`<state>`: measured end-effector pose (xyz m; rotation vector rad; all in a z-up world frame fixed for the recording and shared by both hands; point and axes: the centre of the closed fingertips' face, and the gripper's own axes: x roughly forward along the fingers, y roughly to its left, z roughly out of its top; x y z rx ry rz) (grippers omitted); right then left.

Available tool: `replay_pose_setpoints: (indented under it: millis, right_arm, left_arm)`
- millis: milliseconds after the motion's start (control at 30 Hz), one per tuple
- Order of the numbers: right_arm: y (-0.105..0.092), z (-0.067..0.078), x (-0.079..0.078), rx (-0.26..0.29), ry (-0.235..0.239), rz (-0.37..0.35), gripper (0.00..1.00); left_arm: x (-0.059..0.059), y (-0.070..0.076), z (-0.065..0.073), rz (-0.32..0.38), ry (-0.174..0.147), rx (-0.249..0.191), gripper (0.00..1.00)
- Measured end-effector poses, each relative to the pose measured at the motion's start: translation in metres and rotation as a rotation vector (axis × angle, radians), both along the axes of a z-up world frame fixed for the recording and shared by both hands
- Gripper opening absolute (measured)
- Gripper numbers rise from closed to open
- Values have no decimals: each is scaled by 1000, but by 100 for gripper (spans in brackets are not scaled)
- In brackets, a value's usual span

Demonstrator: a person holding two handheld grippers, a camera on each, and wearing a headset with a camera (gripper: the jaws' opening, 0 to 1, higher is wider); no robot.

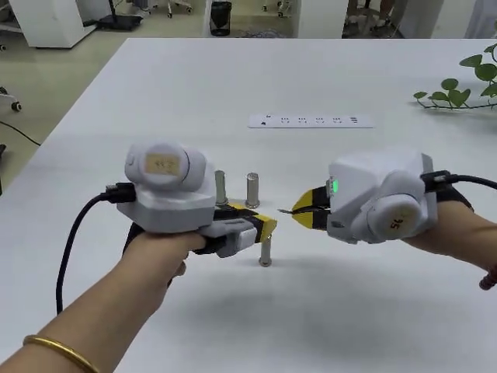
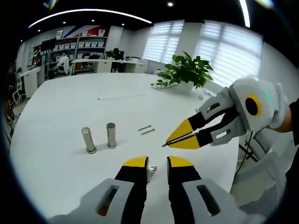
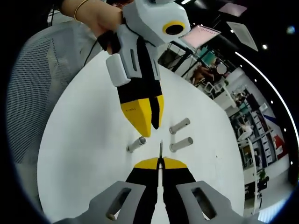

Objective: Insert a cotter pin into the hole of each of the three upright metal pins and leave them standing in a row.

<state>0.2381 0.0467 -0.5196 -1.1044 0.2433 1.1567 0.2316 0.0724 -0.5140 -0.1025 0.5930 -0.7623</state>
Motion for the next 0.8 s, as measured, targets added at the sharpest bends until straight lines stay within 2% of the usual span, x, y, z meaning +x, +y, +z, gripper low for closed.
replay_pose_setpoints:
  millis: [100,467,800]
  right_arm:
    - [5,4,-5,7,-9,19,0]
    - [14,11,-13,9,-46,62,0]
    - [16,12,-13,8,-51,68,0]
  left_arm:
    - [-1,-2,2,5,22,-40,10]
    - [-4,-9,10,5,58,-156,1]
    - [-5,-9,11,16,73,-189,0]
